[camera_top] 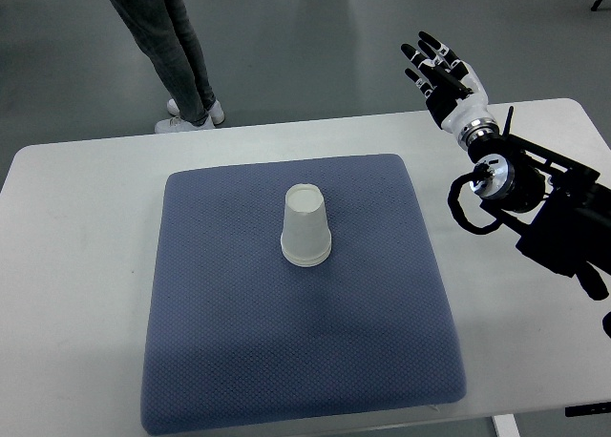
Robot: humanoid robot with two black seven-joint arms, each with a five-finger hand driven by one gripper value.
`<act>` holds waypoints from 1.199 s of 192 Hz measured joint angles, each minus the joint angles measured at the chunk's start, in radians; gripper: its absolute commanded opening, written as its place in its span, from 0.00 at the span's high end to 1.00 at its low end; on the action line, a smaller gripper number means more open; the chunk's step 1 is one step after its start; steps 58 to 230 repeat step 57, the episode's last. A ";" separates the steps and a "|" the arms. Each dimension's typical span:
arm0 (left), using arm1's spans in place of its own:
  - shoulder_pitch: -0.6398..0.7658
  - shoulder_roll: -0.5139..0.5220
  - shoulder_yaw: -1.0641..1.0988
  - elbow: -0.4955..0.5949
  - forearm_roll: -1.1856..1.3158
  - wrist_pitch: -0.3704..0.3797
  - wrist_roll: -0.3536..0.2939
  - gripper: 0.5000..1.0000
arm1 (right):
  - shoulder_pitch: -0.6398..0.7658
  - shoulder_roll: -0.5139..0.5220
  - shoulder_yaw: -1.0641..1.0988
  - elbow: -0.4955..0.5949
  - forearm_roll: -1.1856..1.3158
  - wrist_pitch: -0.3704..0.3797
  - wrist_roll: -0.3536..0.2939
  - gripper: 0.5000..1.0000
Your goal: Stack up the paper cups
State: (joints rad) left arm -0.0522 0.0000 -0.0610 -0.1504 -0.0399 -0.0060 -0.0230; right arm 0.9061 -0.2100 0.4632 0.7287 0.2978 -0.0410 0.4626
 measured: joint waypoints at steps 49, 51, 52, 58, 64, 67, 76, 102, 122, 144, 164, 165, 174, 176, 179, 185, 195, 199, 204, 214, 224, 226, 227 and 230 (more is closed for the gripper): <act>0.000 0.000 0.001 0.000 0.000 0.000 0.000 0.00 | -0.034 0.026 0.000 0.000 0.000 0.000 0.004 0.17; 0.000 0.000 0.001 0.000 0.000 0.000 0.000 0.00 | -0.035 0.027 0.001 0.000 0.000 0.000 0.005 0.17; 0.000 0.000 0.001 0.000 0.000 0.000 0.000 0.00 | -0.035 0.027 0.001 0.000 0.000 0.000 0.005 0.17; 0.000 0.000 0.001 0.000 0.000 0.000 0.000 0.00 | -0.036 0.028 0.001 0.000 0.000 0.000 0.005 0.17; 0.000 0.000 0.001 0.000 0.000 0.000 0.000 0.00 | -0.036 0.028 0.001 0.000 0.000 0.000 0.005 0.17; 0.000 0.000 0.001 0.000 0.000 0.000 0.000 0.00 | -0.036 0.028 0.001 0.000 0.000 0.000 0.005 0.17; 0.000 0.000 0.001 0.000 0.000 0.000 0.000 0.00 | -0.036 0.028 0.001 0.000 0.000 0.000 0.005 0.17; 0.000 0.000 0.001 0.000 0.000 0.000 0.000 0.00 | -0.036 0.028 0.001 0.000 0.000 0.000 0.005 0.17; 0.000 0.000 0.001 0.000 0.000 0.000 0.000 0.00 | -0.036 0.028 0.001 0.000 0.000 0.000 0.005 0.17; 0.000 0.000 0.001 0.000 0.000 0.000 0.000 0.00 | -0.036 0.028 0.001 0.000 0.000 0.000 0.005 0.17; 0.000 0.000 0.001 0.000 0.000 0.000 0.000 0.00 | -0.036 0.028 0.001 0.000 0.000 0.000 0.005 0.17; 0.000 0.000 0.001 0.000 0.000 0.000 0.000 0.00 | -0.036 0.028 0.001 0.000 0.000 0.000 0.005 0.17; 0.000 0.000 0.001 0.000 0.000 0.000 0.000 0.00 | -0.036 0.028 0.001 0.000 0.000 0.000 0.005 0.17; 0.000 0.000 0.001 0.000 0.000 0.000 0.000 0.00 | -0.036 0.028 0.001 0.000 0.000 0.000 0.005 0.17; 0.000 0.000 0.001 0.000 0.000 0.000 0.000 0.00 | -0.036 0.028 0.001 0.000 0.000 0.000 0.005 0.17; 0.000 0.000 0.001 0.000 0.000 0.000 0.000 0.00 | -0.036 0.028 0.001 0.000 0.000 0.000 0.005 0.17; 0.000 0.000 0.001 0.000 0.000 0.000 0.000 0.00 | -0.036 0.028 0.001 0.000 0.000 0.000 0.005 0.17; 0.000 0.000 0.001 0.000 0.000 0.000 0.000 0.00 | -0.036 0.028 0.001 0.000 0.000 0.000 0.005 0.17; 0.000 0.000 0.001 0.000 0.000 0.000 0.000 0.00 | -0.036 0.028 0.001 0.000 0.000 0.000 0.005 0.17; 0.000 0.000 0.001 0.000 0.000 0.000 0.000 0.00 | -0.036 0.028 0.001 0.000 0.000 0.000 0.005 0.17; 0.000 0.000 0.001 0.000 0.000 0.000 0.000 0.00 | -0.036 0.028 0.001 0.000 0.000 0.000 0.005 0.17; 0.000 0.000 0.001 0.000 0.000 0.000 0.000 0.00 | -0.036 0.028 0.001 0.000 0.000 0.000 0.005 0.17; 0.000 0.000 0.001 0.000 0.000 0.000 0.000 0.00 | -0.036 0.028 0.001 0.000 0.000 0.000 0.005 0.17; 0.000 0.000 0.001 0.000 0.000 0.000 0.000 0.00 | -0.036 0.028 0.001 0.000 0.000 0.000 0.005 0.17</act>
